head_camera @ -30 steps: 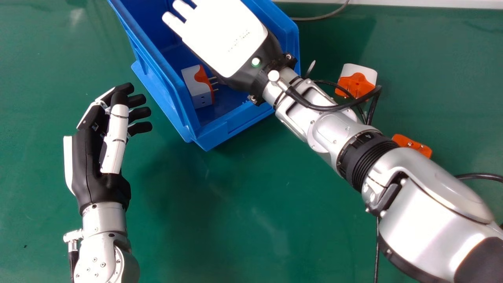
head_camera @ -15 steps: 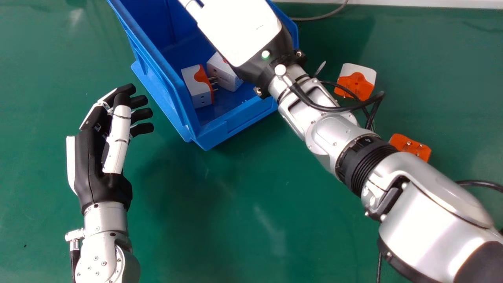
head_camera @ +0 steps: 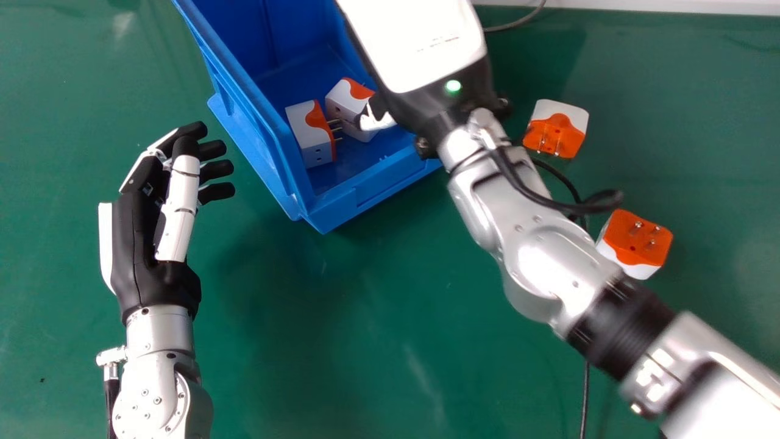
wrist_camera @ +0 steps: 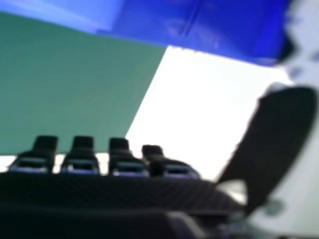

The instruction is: Pick all objects and put in blue box

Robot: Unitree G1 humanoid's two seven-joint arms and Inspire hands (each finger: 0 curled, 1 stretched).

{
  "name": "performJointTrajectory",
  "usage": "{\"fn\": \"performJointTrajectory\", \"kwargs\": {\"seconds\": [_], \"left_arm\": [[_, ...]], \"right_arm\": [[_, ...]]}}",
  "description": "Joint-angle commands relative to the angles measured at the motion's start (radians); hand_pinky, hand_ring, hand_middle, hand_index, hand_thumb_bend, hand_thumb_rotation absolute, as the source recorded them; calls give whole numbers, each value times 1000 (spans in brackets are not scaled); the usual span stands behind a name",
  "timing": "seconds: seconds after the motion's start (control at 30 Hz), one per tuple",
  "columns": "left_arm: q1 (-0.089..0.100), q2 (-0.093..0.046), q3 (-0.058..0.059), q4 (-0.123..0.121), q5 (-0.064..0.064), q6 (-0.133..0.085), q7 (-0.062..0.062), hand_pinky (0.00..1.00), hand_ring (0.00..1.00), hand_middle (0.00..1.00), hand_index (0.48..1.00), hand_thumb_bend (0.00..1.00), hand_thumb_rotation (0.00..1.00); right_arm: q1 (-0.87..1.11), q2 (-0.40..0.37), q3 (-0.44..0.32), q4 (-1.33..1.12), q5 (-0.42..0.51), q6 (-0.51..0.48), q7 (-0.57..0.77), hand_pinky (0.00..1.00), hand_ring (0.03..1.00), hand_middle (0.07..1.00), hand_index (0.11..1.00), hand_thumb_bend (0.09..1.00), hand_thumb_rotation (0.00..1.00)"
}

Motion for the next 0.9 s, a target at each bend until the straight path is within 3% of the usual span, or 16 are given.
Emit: {"fn": "performJointTrajectory", "kwargs": {"seconds": [0.0,0.1,0.33,0.4,0.53,0.7,0.87], "left_arm": [[-8,7,-3,-29,11,4,12,576,626,653,683,473,606],[-4,6,-4,-43,1,11,7,577,627,653,684,476,608],[3,9,-9,-53,15,7,11,585,636,660,689,480,604],[6,11,-11,-58,18,10,11,588,637,661,689,481,605],[9,10,-13,-59,11,4,1,594,642,665,693,489,611],[11,10,-13,-67,14,11,9,598,647,670,694,493,610],[15,15,-11,-81,9,18,5,601,649,671,696,496,610]], "right_arm": [[53,-29,-46,-166,-25,6,40,991,994,995,992,985,371],[135,-53,-89,-323,-17,-3,89,993,995,996,994,989,388],[357,-126,-177,-630,-79,-12,222,997,998,998,997,995,422],[413,-128,-203,-697,-91,-10,258,998,998,999,998,997,439],[522,-131,-264,-814,-129,-13,313,999,999,999,999,999,455],[614,-116,-339,-914,-189,-2,411,996,1000,1000,999,1000,457],[669,-80,-441,-1010,-176,23,539,995,1000,1000,1000,1000,465]]}}
